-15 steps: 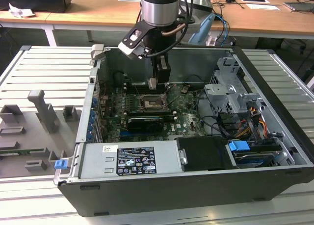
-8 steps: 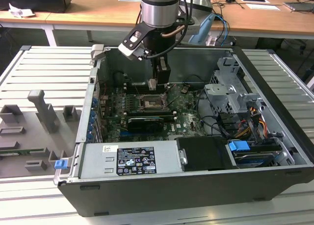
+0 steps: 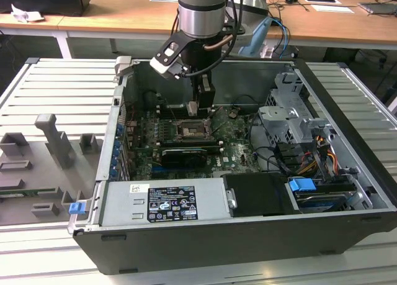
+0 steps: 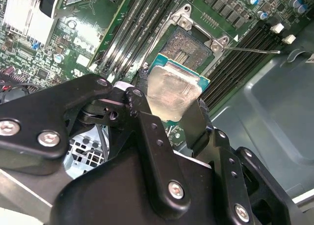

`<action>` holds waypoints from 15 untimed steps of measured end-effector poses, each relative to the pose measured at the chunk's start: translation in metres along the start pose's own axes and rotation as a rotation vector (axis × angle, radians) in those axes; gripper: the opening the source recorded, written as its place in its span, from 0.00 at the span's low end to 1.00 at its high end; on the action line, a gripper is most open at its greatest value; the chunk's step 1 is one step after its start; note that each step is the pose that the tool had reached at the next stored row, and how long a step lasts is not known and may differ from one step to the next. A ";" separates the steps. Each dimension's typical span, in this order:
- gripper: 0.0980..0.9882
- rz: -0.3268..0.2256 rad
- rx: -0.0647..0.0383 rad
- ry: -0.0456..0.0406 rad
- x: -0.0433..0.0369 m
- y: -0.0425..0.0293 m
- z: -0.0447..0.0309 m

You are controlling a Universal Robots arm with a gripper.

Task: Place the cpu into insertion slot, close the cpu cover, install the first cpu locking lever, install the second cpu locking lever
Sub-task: 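Place the cpu into insertion slot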

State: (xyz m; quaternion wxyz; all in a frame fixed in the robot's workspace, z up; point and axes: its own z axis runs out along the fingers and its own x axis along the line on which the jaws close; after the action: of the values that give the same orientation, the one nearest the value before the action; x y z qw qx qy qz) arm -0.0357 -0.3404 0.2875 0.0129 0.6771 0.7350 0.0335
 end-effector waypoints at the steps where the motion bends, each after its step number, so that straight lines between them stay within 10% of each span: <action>1: 0.48 0.000 0.000 0.0000 0.0000 0.0000 0.0004; 15: 0.48 0.023 -0.001 -0.0015 -0.0001 -0.0005 0.0048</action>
State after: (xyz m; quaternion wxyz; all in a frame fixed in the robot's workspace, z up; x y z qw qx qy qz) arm -0.0359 -0.3404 0.2827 0.0132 0.6856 0.7271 0.0334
